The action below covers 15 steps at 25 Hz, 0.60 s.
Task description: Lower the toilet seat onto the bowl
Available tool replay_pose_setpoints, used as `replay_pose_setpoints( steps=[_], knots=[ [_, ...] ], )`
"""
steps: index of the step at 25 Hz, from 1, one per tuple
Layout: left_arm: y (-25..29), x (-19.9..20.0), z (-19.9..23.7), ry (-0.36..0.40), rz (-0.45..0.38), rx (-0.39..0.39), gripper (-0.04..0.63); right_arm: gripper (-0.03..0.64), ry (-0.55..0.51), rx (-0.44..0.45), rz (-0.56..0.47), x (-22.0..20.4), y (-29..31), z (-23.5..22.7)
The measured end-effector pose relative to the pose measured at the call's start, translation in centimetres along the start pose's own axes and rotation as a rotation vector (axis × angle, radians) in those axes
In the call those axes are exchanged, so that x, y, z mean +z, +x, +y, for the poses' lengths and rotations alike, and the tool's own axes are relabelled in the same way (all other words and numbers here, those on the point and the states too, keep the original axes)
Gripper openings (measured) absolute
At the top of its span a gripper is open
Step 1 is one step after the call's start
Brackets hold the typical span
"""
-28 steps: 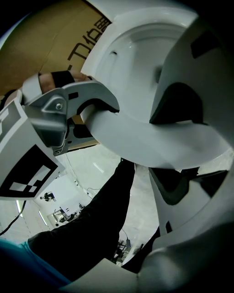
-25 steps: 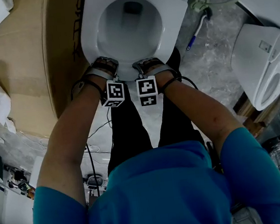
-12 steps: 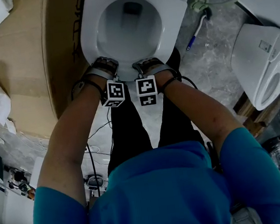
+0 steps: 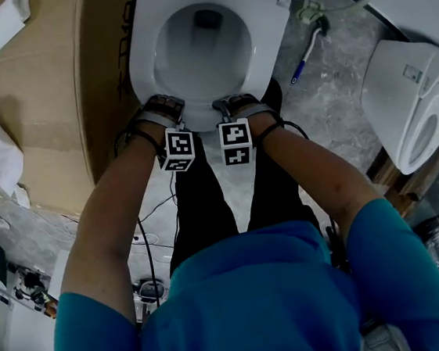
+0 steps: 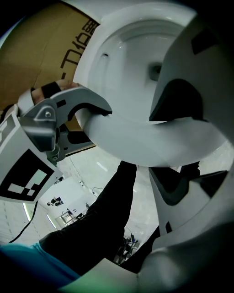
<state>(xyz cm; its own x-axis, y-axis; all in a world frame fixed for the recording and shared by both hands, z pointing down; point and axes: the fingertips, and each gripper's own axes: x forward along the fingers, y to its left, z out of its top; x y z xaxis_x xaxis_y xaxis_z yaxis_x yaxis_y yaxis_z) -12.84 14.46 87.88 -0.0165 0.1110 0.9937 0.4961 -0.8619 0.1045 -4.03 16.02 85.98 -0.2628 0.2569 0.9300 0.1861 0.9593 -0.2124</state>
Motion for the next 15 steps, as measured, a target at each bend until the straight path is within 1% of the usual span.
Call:
replay_pose_setpoints(
  steps=[5,9,15],
  knots=[
    [-2.0,0.2,-0.1,-0.03,-0.035,-0.019,0.281,0.284,0.032,0.026,-0.055,0.4,-2.1,0.3],
    [-3.8,0.3,-0.2,-0.043,-0.058,-0.01,0.282,0.284,0.041,0.04,-0.085,0.9,-4.0,0.5],
    [-4.6,0.3,-0.5,-0.049,-0.045,-0.005,0.282,0.284,0.032,0.035,-0.079,1.1,-5.8,0.5]
  ],
)
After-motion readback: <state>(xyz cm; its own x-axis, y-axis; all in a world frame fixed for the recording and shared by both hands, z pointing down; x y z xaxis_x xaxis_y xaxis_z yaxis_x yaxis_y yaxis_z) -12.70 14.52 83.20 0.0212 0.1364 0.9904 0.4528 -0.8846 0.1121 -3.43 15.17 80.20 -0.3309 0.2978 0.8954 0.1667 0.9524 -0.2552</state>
